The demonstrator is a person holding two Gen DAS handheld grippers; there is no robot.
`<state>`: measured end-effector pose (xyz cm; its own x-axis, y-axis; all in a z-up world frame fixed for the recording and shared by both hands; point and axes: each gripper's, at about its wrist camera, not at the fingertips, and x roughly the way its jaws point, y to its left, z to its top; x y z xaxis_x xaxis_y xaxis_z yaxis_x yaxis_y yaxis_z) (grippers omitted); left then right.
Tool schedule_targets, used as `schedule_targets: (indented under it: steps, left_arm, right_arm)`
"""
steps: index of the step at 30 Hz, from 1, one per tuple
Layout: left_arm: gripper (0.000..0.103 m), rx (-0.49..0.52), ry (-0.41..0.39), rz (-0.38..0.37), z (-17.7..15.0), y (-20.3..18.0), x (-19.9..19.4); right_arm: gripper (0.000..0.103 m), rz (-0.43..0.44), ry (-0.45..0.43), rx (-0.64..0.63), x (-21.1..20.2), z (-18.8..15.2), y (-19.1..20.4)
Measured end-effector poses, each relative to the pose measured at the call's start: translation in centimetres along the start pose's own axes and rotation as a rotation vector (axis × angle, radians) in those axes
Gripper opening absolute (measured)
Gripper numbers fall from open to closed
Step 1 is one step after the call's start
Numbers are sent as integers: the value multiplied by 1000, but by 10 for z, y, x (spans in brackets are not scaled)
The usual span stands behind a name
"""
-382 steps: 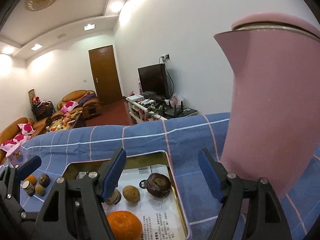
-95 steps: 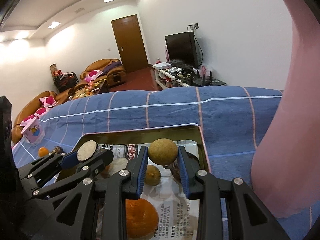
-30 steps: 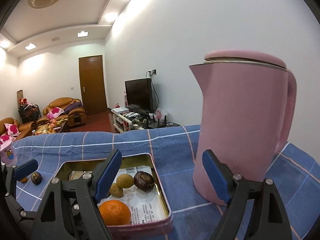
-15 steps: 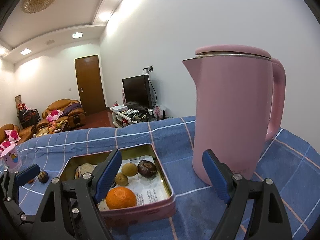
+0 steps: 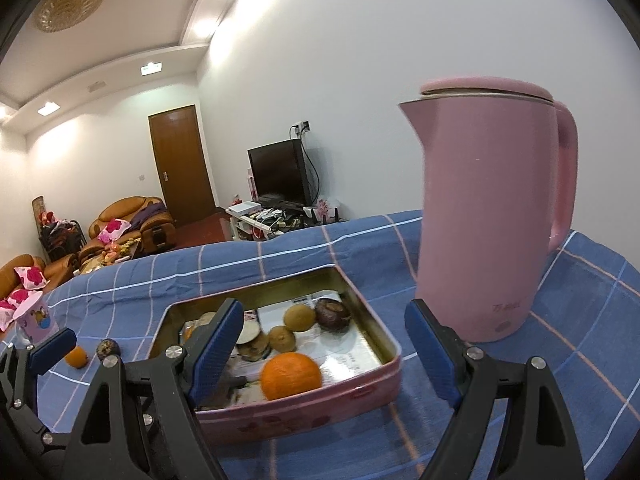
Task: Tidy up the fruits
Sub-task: 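Move both open tools away from the tin toward the orange and brown fruit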
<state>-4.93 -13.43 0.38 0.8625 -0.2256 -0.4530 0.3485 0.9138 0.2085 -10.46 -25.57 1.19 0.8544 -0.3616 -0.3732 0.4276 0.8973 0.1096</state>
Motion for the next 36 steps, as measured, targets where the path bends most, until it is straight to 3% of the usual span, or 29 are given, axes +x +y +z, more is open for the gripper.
schedule_targets:
  steps: [27, 36]
  left_arm:
    - [103, -88, 68, 117, -15, 111, 33]
    - [103, -231, 169, 173, -26, 171, 56]
  right_arm:
    - [84, 139, 52, -47, 29, -11, 113]
    - [84, 171, 105, -82, 46, -12, 144]
